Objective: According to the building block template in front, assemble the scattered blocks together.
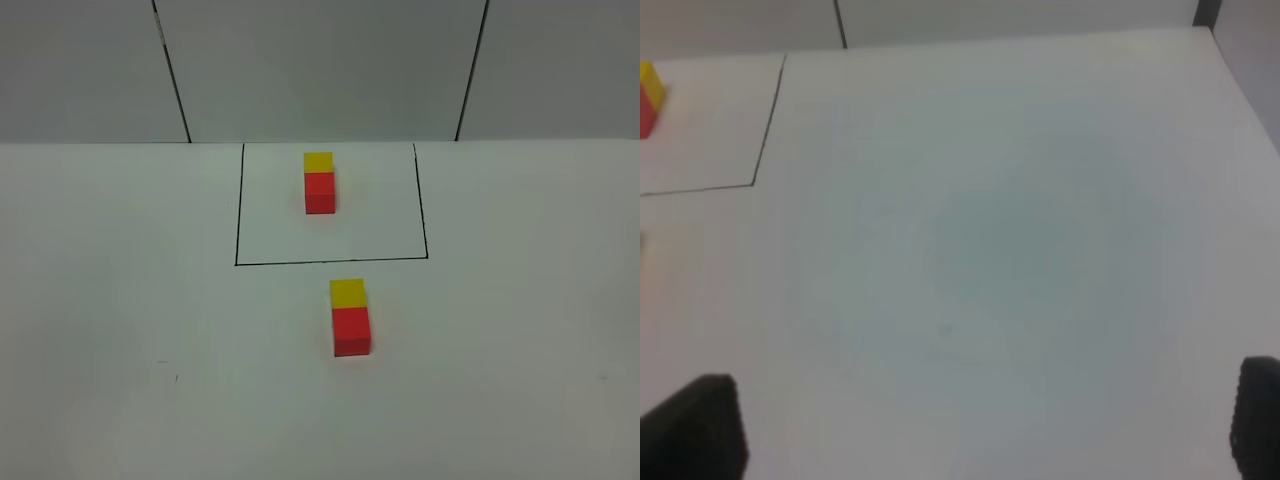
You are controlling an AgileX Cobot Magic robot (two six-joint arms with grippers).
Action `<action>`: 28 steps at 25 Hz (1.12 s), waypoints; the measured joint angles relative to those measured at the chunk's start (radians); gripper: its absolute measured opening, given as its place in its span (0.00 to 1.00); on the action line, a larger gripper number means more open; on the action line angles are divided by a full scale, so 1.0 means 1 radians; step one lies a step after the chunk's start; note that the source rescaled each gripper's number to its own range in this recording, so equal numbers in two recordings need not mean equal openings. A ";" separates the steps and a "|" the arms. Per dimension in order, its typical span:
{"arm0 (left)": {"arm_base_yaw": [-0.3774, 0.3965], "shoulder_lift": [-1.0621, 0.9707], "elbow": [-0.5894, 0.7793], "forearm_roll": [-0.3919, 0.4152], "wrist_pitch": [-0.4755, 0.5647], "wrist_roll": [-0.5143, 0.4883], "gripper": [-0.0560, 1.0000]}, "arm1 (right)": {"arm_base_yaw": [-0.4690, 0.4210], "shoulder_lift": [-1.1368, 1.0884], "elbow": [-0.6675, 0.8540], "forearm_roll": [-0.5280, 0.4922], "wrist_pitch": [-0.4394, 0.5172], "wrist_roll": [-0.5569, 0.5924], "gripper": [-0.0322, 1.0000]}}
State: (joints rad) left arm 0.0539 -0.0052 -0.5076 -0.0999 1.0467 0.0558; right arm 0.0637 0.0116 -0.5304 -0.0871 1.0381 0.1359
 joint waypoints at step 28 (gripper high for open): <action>0.000 0.000 0.000 0.000 0.000 0.000 0.44 | -0.001 -0.001 0.031 0.006 0.032 -0.009 0.63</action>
State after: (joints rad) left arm 0.0539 -0.0052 -0.5076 -0.0999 1.0467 0.0558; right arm 0.0628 0.0106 -0.4998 -0.0809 1.0705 0.1267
